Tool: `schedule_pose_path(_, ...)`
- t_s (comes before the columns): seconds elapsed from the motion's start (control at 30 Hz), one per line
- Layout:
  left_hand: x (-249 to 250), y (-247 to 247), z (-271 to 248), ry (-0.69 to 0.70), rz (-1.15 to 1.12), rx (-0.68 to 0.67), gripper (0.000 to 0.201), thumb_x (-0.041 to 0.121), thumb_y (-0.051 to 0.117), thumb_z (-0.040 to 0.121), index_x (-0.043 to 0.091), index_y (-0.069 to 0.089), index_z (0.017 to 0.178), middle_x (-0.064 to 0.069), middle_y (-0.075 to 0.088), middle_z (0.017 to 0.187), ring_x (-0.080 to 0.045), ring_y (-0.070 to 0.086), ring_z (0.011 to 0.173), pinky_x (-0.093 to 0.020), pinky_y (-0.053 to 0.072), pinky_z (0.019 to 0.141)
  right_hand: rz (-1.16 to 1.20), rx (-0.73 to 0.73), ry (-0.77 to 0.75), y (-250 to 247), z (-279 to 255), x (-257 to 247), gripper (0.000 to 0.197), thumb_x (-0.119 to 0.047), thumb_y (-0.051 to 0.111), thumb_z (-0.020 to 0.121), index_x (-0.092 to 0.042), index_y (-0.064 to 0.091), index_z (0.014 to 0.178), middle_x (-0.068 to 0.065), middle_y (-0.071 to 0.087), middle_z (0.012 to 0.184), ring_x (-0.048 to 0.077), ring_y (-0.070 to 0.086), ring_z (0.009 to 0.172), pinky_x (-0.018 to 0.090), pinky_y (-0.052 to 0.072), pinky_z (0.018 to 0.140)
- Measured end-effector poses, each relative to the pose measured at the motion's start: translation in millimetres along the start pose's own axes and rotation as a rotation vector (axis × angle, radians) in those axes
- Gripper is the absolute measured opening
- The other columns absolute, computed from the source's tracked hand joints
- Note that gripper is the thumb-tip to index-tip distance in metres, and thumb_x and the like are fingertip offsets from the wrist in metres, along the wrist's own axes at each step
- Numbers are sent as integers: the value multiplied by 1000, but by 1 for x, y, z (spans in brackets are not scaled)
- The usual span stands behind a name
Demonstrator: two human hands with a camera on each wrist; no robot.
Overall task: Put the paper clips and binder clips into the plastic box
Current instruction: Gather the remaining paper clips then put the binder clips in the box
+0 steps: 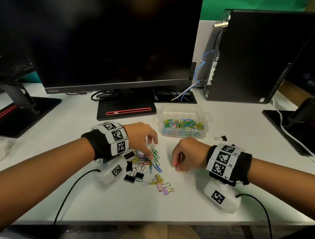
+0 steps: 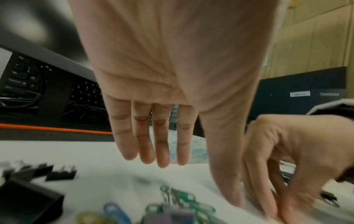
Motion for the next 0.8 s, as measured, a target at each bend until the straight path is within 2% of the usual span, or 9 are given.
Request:
schedule_pose_path(0.1,5,16,0,19,22,-70,70,46,81,63,27,51,124,5,51,116,-10,48,99,-24,42,86,-53,10,-5,-1,-1,-1,14,-5,68,71,-13,74,82,-7,64,63,-4,56,49,20,53,74)
schedule_pose_path(0.17,8,22,2,41,47,-86,72,43,82,62,27,50,124,3,49,119,-13,48,103,-24,41,88,-77,10,-5,-1,-1,-3,15,-7,68,69,-14,74,82,-3,69,71,1,56,58,21,52,74)
schedule_pose_path(0.27,12,25,6,71,59,-86,62,39,80,67,23,53,120,-2,51,119,-18,49,109,-27,41,91,-114,20,0,2,-1,-5,13,-11,70,66,-15,72,78,-5,64,70,9,55,66,22,50,71)
schedule_pose_path(0.37,18,24,9,102,56,-63,49,36,77,71,21,58,114,-2,55,115,-17,49,105,-27,39,88,-153,18,4,3,0,-7,14,-12,71,65,-14,71,78,-8,59,66,9,52,63,20,46,66)
schedule_pose_path(0.53,24,23,16,128,50,-54,33,30,71,79,16,61,108,-4,61,107,-10,43,88,-25,38,81,-139,14,8,5,3,-4,13,-11,72,63,-13,70,76,-17,50,55,0,46,51,14,40,56)
schedule_pose_path(0.6,24,24,18,130,35,-52,29,28,70,81,15,63,105,-3,62,99,-11,47,86,-21,40,74,-123,10,11,6,4,-2,13,-10,72,62,-13,70,75,-17,51,55,0,47,51,12,39,55)
schedule_pose_path(0.67,24,24,21,121,8,-51,25,25,68,83,13,63,104,-4,61,94,-12,49,83,-6,37,56,-112,0,12,5,4,0,12,-11,72,63,-16,69,72,-16,52,55,1,48,50,8,37,52)
schedule_pose_path(0.73,23,25,23,112,-12,-55,24,21,66,85,9,62,105,-8,64,100,-11,49,76,1,32,41,-104,-11,12,5,5,1,16,-10,72,63,-23,63,64,-16,52,55,1,48,51,6,36,50)
schedule_pose_path(0.8,23,26,26,97,-28,-63,23,19,64,86,7,61,106,-10,65,106,-5,47,65,3,30,37,-92,-19,18,5,4,4,21,-10,72,63,-26,59,61,-16,52,55,2,49,51,10,39,54)
Point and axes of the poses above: each hand's wrist, its own z-axis towards the middle knuckle, its own y-axis out of the palm, x = y × z, the point moved 4 cm from there along z, towards the middle knuckle
